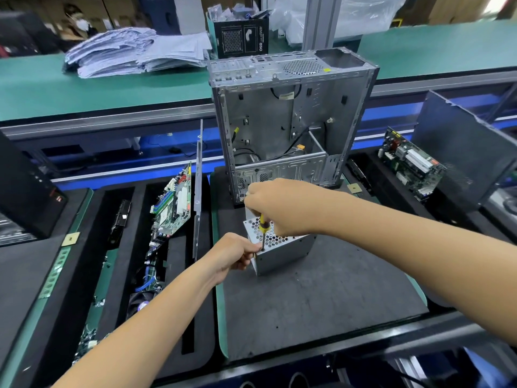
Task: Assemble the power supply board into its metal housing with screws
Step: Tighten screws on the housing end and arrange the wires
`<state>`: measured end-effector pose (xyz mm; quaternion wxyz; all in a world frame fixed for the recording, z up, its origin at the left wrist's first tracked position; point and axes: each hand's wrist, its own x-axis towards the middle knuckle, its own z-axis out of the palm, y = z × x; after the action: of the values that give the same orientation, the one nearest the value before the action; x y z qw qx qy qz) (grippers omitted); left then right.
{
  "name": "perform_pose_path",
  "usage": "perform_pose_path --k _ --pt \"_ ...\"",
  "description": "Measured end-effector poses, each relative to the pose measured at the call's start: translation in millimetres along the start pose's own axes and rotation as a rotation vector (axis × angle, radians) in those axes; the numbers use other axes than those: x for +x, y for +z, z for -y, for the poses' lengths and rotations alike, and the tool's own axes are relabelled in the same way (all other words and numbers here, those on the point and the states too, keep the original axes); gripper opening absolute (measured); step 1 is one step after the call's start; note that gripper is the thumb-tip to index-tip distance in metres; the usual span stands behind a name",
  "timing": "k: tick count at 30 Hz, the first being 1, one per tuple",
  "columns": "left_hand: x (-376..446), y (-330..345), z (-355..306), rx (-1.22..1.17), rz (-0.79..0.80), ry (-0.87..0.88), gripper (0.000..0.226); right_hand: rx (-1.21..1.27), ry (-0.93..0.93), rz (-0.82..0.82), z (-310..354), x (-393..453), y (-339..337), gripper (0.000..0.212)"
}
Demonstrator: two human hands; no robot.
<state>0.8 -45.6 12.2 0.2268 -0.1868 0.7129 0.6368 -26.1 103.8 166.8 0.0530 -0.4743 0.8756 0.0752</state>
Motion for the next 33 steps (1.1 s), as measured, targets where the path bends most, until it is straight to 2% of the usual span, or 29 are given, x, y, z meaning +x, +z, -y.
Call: perform_pose_path --k 4,8,13,16,18,21,24,27,30,33 --pt "0 0 0 0.011 -0.002 -0.003 0.014 -0.064 0.101 -0.069 5 2 3 0.018" --pt "-1 -1 -1 0.014 0.006 -0.005 0.014 -0.136 0.081 -0.146 5 5 8 0.042" --pt "-2 -1 -1 0.015 0.007 -0.007 0.016 0.057 0.066 -0.010 1 3 4 0.022" --pt "-2 0 -1 0.023 0.011 -0.002 0.029 -0.013 0.059 -0.079 3 4 5 0.015" --pt "-2 0 -1 0.023 0.014 -0.007 0.033 -0.075 0.098 -0.166 6 5 8 0.023" --pt "-4 0 -3 0.025 0.017 -0.014 0.025 -0.132 0.132 -0.225 8 7 14 0.030" --pt "-4 0 -4 0.026 0.005 -0.008 0.023 -0.075 0.142 -0.130 2 6 10 0.036" --pt "-4 -1 -4 0.033 0.000 0.008 0.026 0.065 0.087 -0.005 -5 3 4 0.020" --pt "-4 -2 -5 0.033 -0.009 0.008 0.021 0.034 0.094 -0.040 -5 3 5 0.016" --pt "-5 -3 -7 0.052 -0.012 -0.003 0.018 -0.029 0.122 -0.125 -2 9 9 0.030"
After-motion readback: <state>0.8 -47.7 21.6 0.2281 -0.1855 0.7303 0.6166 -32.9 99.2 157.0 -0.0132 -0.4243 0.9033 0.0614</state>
